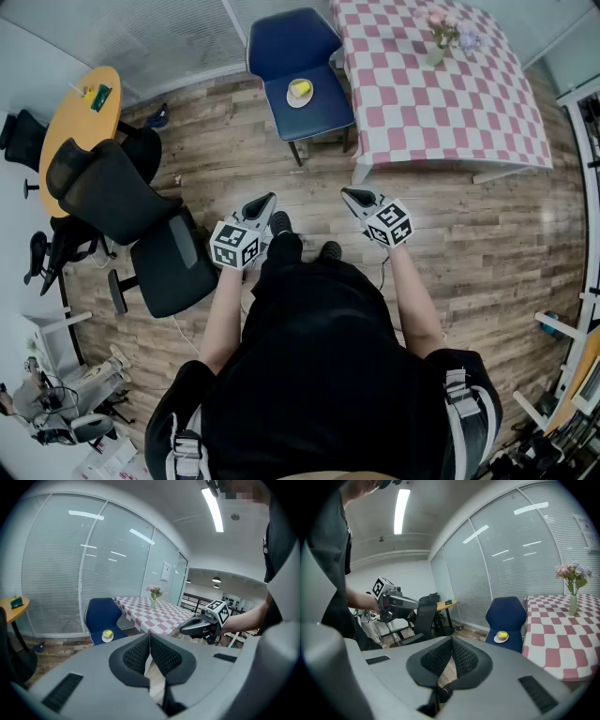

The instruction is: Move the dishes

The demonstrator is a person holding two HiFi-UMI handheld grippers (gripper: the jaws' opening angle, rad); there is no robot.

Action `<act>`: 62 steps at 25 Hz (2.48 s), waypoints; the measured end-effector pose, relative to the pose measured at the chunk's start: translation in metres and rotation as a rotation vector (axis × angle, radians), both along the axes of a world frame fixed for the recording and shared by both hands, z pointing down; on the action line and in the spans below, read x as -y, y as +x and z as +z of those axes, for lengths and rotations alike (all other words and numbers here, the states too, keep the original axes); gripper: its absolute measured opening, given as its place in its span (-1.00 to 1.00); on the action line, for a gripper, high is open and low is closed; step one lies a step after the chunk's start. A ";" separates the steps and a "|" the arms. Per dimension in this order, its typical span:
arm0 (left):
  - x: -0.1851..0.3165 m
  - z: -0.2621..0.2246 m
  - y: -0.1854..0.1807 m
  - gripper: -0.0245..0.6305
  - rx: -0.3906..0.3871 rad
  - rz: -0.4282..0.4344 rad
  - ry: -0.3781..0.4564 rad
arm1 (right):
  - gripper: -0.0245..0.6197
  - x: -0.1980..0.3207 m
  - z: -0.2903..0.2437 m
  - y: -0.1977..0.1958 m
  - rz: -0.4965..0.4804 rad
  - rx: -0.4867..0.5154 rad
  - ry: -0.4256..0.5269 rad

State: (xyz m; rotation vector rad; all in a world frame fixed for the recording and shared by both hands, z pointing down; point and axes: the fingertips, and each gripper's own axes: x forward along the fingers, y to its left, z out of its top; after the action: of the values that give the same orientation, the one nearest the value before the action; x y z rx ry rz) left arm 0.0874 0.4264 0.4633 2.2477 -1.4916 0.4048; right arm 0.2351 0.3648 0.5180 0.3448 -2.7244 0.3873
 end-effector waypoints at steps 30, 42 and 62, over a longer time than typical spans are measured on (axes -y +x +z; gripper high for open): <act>0.099 0.016 -0.109 -0.85 -0.031 0.007 -0.024 | -0.89 0.088 0.011 -0.101 0.015 -0.069 -0.008; 0.177 0.034 -0.183 -0.85 -0.062 0.038 -0.052 | -0.89 0.147 0.017 -0.172 0.041 -0.094 -0.011; 0.259 0.039 -0.223 -0.85 -0.082 0.246 -0.068 | -0.89 0.209 0.019 -0.230 0.184 -0.128 -0.018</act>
State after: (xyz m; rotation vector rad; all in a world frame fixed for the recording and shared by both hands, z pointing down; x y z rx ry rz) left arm -0.1358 0.1673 0.5018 2.3702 -1.1472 0.4238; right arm 0.0053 0.1554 0.5367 0.5968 -2.5715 0.4234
